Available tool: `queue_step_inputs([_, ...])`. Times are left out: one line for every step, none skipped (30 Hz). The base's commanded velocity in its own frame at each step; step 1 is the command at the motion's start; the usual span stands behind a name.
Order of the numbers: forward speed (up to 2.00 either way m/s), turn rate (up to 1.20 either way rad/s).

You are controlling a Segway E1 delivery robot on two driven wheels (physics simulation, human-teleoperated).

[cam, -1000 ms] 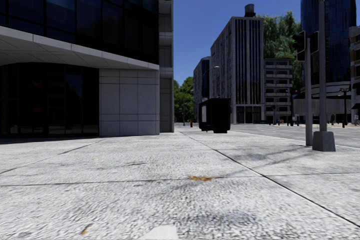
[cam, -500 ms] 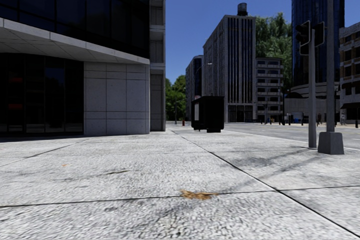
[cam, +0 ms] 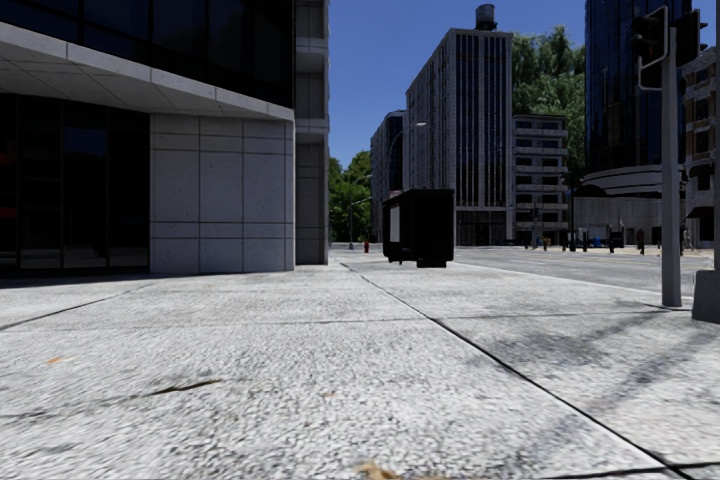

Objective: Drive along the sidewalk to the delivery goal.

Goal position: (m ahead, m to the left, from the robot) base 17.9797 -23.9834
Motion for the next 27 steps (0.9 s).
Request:
queue_step_inputs([2.00, -0.27])
queue_step_inputs([2.00, -0.27])
queue_step_inputs([2.00, -0.27])
queue_step_inputs([2.00, -0.27])
queue_step_inputs([2.00, -0.27])
queue_step_inputs([2.00, -0.27])
queue_step_inputs([2.00, -0.27])
queue_step_inputs([2.00, -0.27])
queue_step_inputs([2.00, -0.27])
queue_step_inputs([2.00, -0.27])
queue_step_inputs([2.00, -0.27])
queue_step_inputs([2.00, -0.27])
queue_step_inputs([2.00, 0.00])
queue_step_inputs([2.00, 0.00])
queue_step_inputs([2.00, 0.00])
queue_step_inputs([2.00, 0.00])
queue_step_inputs([2.00, 0.00])
queue_step_inputs([2.00, 0.00])
queue_step_inputs([2.00, 0.00])
queue_step_inputs([2.00, 0.00])
queue_step_inputs([2.00, 0.00])
queue_step_inputs([2.00, 0.00])
queue_step_inputs([2.00, 0.00])
queue_step_inputs([2.00, 0.00])
queue_step_inputs([1.99, 0.00])
queue_step_inputs([1.99, 0.00])
queue_step_inputs([1.98, 0.00])
